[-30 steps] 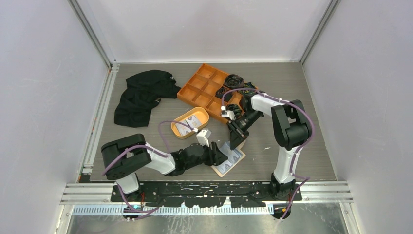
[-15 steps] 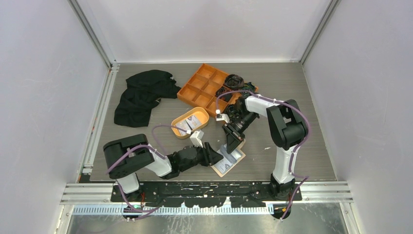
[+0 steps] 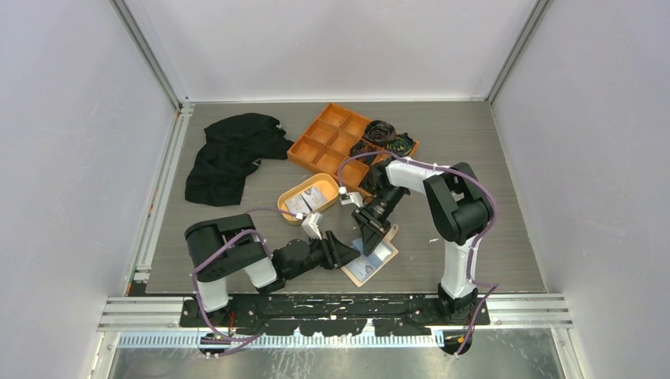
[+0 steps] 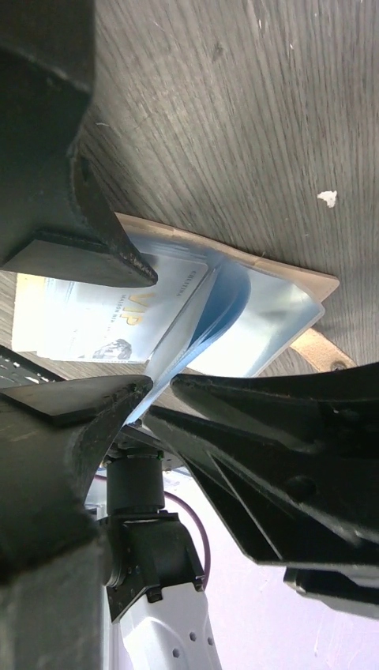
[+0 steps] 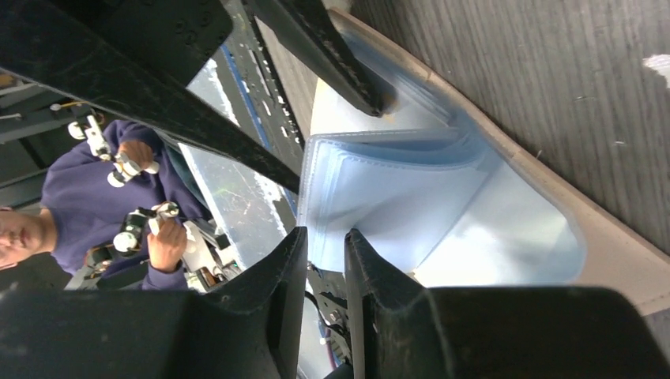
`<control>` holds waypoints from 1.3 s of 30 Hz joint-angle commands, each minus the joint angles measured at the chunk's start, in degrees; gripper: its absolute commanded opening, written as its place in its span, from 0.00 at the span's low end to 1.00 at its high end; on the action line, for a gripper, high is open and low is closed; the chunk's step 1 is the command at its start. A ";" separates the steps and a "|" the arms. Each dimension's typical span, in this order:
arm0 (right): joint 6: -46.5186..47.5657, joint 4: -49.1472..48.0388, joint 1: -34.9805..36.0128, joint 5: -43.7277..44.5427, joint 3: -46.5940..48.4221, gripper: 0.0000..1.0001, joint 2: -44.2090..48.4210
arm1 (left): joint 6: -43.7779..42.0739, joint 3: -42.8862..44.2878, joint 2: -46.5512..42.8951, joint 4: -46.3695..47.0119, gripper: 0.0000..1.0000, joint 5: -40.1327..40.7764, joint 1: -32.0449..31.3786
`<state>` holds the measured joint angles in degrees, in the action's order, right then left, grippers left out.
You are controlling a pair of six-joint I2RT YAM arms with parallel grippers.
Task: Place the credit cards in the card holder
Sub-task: Insert the credit card into the card holder.
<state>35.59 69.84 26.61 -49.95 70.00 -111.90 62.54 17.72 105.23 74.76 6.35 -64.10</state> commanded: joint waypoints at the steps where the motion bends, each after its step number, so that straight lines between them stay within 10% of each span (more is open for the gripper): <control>1: -3.74 -4.55 1.83 4.68 -0.34 0.29 1.05 | -0.27 -1.89 -0.14 5.39 0.46 -0.02 0.22; 19: -3.98 -16.20 5.62 15.92 -6.95 0.35 17.26 | 1.24 -4.31 0.77 7.24 0.48 -0.34 0.29; 27: 8.41 -25.14 6.18 5.93 -20.88 0.80 34.31 | 1.73 -3.34 2.70 7.24 0.45 -0.76 0.22; 39: -4.14 -31.22 12.71 22.23 -18.69 0.82 26.59 | 1.13 -2.96 2.99 7.24 0.34 -0.79 0.25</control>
<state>35.29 42.98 37.36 -33.47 49.93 -85.62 64.53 14.22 107.46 81.32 5.43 -63.99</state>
